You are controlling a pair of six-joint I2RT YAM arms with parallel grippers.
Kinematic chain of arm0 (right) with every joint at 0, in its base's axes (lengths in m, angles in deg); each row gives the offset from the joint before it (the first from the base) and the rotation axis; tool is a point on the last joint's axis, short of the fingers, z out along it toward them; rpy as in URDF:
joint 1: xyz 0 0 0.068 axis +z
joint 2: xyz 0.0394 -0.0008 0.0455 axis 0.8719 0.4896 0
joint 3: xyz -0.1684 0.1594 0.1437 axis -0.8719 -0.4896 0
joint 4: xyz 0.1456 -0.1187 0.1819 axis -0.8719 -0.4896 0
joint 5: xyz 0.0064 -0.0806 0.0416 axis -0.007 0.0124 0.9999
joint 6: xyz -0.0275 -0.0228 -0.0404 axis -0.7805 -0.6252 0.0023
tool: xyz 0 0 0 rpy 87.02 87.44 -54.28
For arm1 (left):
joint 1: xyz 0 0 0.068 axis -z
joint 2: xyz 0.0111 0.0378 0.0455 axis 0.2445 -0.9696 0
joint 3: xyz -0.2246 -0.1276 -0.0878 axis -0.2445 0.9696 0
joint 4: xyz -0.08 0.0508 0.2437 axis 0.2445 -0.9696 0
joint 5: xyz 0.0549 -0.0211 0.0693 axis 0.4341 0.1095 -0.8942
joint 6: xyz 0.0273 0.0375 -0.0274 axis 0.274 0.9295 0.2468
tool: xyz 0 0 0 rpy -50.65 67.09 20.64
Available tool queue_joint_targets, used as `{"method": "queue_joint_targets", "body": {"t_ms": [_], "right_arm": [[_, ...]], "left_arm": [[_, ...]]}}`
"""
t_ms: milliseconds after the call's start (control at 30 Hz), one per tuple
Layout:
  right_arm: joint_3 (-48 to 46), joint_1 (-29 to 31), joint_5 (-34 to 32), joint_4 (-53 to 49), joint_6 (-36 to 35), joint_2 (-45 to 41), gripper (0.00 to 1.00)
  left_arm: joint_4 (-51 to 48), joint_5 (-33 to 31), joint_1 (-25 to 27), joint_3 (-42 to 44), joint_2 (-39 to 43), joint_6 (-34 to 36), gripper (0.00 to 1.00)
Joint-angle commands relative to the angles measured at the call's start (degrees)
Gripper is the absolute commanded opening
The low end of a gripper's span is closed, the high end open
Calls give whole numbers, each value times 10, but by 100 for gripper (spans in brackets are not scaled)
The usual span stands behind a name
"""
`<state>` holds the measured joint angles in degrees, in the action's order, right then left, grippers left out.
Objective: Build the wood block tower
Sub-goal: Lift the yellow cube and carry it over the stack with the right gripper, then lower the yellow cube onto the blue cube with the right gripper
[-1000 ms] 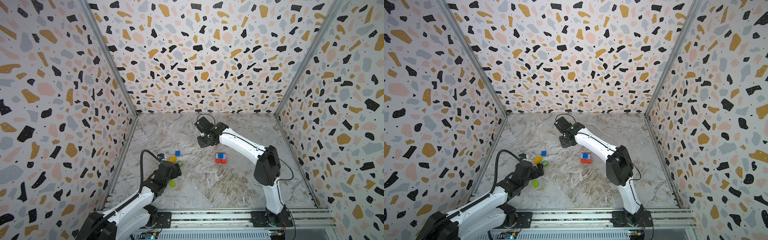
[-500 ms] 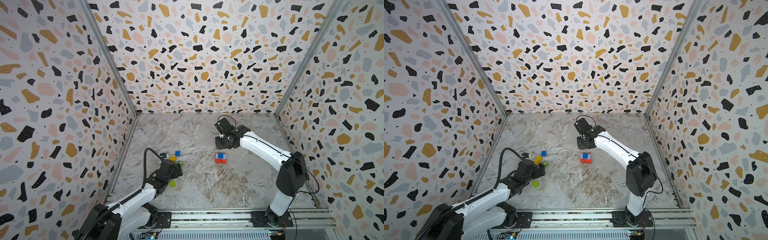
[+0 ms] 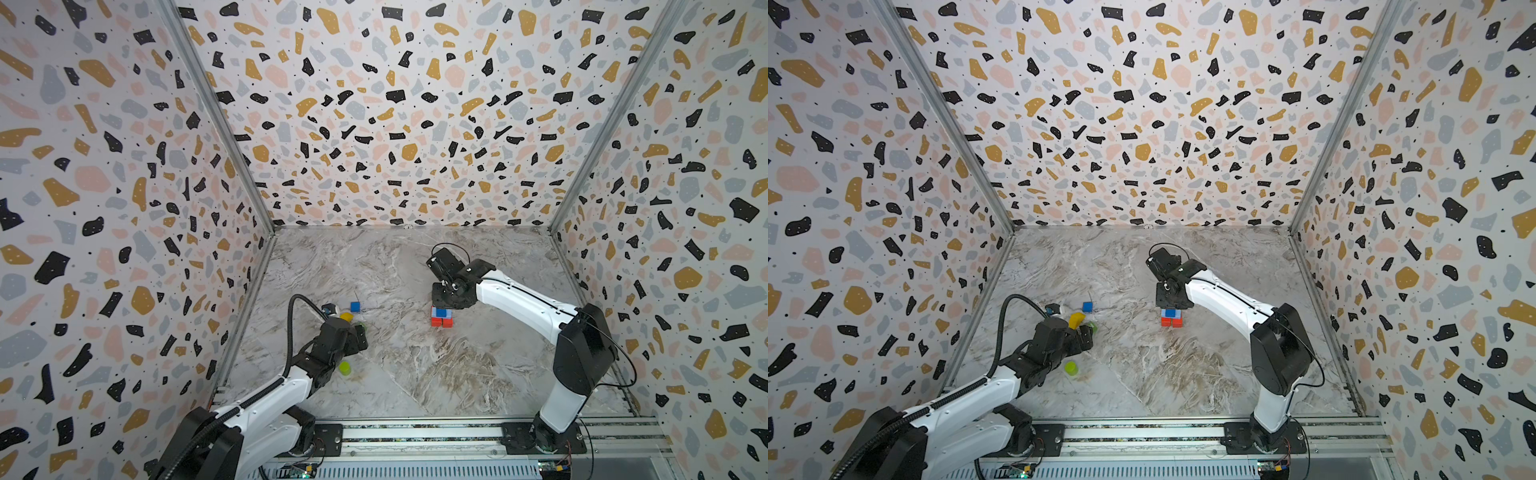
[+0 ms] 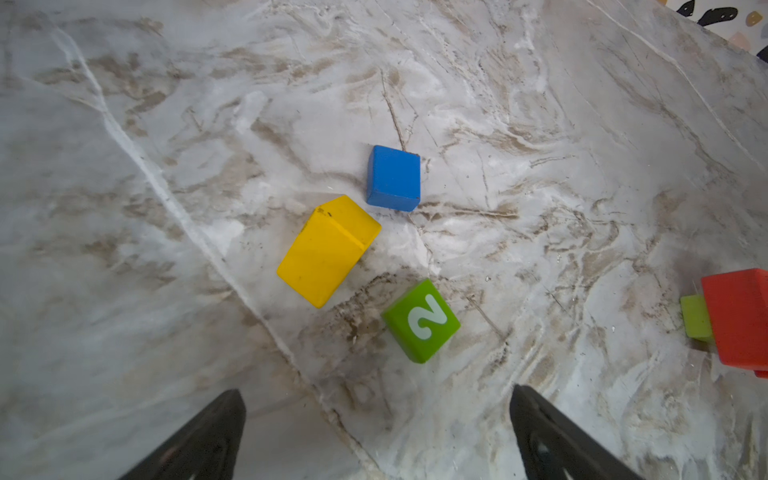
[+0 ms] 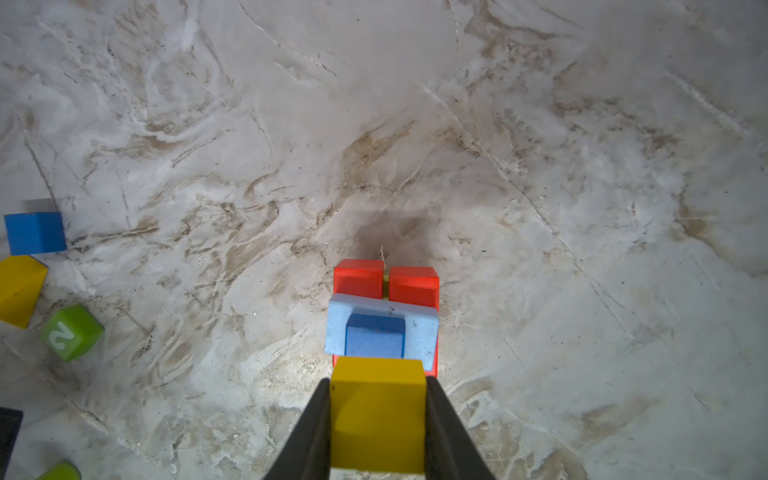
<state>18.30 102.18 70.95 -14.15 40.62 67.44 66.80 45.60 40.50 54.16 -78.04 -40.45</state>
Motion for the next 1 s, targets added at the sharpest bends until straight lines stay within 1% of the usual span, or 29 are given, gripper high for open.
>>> {"method": "queue_joint_targets", "body": {"t_ms": [0, 267, 600, 967], "right_arm": [[-5, 5, -19, 0, 26, -20, 20], [-9, 5, -20, 11, 25, -7, 20], [-13, 11, -31, 14, 4, -3, 20], [-18, 14, -25, 24, -2, 3, 20]], "left_arm": [[19, 14, -2, 5, 8, 12, 100], [20, 15, -2, 6, 9, 12, 100], [23, 15, -2, 6, 2, 12, 100], [25, 14, -2, 5, -5, 12, 100]]}}
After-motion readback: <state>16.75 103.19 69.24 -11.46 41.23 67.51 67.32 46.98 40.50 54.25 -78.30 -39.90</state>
